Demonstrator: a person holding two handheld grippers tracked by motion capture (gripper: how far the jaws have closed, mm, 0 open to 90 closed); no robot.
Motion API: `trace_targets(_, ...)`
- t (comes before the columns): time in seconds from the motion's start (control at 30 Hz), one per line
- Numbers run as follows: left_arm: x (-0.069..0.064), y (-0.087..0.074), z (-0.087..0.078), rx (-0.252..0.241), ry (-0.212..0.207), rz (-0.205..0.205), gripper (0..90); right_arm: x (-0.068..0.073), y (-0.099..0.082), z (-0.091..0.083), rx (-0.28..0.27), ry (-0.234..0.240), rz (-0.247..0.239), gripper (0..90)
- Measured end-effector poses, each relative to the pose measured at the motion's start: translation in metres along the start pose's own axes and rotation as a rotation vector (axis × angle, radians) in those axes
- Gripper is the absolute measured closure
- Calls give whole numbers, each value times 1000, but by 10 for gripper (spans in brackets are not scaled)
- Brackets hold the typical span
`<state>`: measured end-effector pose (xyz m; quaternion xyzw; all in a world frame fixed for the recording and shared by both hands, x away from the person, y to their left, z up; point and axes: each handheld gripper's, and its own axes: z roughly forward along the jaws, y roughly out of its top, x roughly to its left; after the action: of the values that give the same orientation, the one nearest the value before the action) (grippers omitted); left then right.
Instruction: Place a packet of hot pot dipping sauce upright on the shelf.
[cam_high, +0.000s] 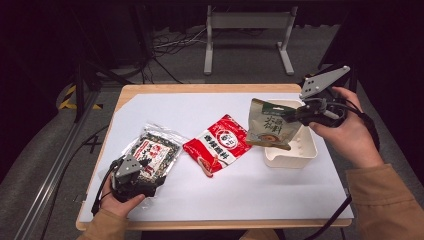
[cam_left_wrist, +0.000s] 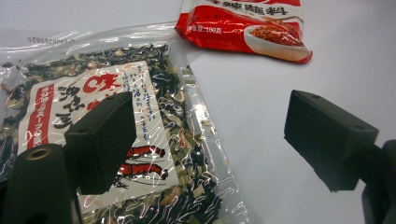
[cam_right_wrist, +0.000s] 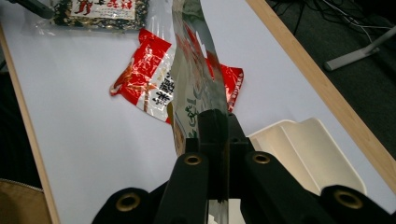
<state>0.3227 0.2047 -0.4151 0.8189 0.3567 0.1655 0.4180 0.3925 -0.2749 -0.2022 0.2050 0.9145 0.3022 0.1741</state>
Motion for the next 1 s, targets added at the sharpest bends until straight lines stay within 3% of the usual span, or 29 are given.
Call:
trace_targets(0.13,0,-2,-3,-2,8,-1,169,-11,1,-2,-3,-21,0,891)
trace_targets(0.37,-2,-7,-8,-3,29,-11,166,-28,5,-4,5,-54,-40,891)
trace_targets(1.0,-3,-17,-15,24,67,-28,158,-78,-3,-2,5,-92,-45,891)
